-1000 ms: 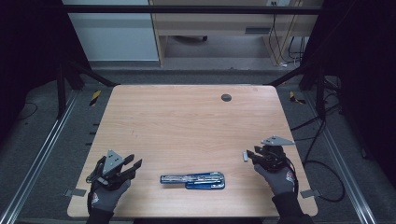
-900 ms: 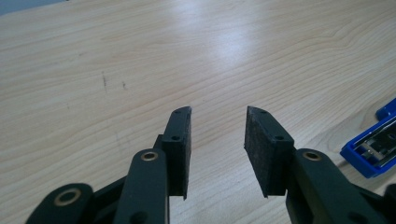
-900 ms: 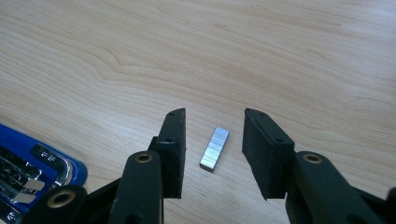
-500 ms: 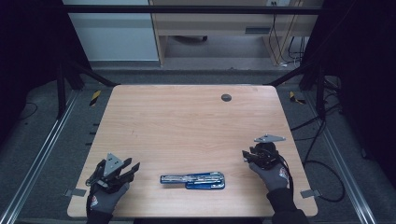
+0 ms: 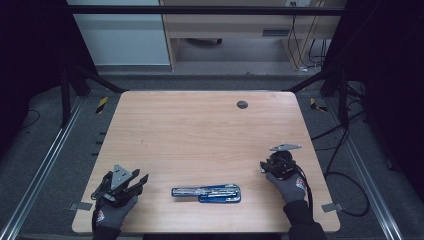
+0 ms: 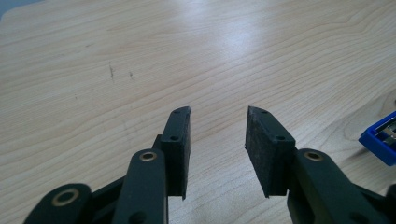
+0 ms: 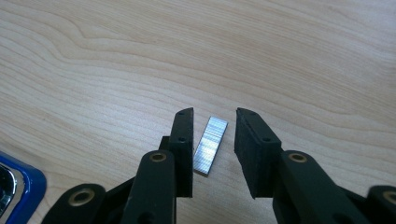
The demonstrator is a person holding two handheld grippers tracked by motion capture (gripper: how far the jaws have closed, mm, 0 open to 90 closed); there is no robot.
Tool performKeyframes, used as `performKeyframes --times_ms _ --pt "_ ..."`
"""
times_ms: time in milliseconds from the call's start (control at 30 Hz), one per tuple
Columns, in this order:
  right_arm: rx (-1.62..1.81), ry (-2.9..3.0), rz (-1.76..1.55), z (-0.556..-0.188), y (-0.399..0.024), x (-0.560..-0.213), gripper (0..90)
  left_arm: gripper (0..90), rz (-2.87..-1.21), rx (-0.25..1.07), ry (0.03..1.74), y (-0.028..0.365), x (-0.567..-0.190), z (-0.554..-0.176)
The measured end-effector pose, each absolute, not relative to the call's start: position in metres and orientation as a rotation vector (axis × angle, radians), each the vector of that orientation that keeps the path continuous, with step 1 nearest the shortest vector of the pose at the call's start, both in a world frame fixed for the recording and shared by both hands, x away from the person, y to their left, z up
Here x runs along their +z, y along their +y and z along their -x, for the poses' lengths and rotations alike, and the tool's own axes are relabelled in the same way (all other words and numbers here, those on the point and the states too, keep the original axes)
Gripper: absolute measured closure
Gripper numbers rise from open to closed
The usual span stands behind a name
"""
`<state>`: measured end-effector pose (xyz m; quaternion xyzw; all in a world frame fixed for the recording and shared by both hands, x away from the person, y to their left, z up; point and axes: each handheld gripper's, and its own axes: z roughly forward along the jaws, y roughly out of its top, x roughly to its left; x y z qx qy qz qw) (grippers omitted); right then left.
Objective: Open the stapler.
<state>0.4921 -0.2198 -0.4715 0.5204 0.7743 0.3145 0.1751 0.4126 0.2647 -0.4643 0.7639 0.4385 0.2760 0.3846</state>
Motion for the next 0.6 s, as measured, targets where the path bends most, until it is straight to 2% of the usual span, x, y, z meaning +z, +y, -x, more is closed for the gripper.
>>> performKeyframes --times_ms 600 --pt "0.821 2.234 -1.484 -0.5 -0.213 -0.485 74.5 60.8 -1.976 0.695 1.104 0.261 -0.466 -0.416"
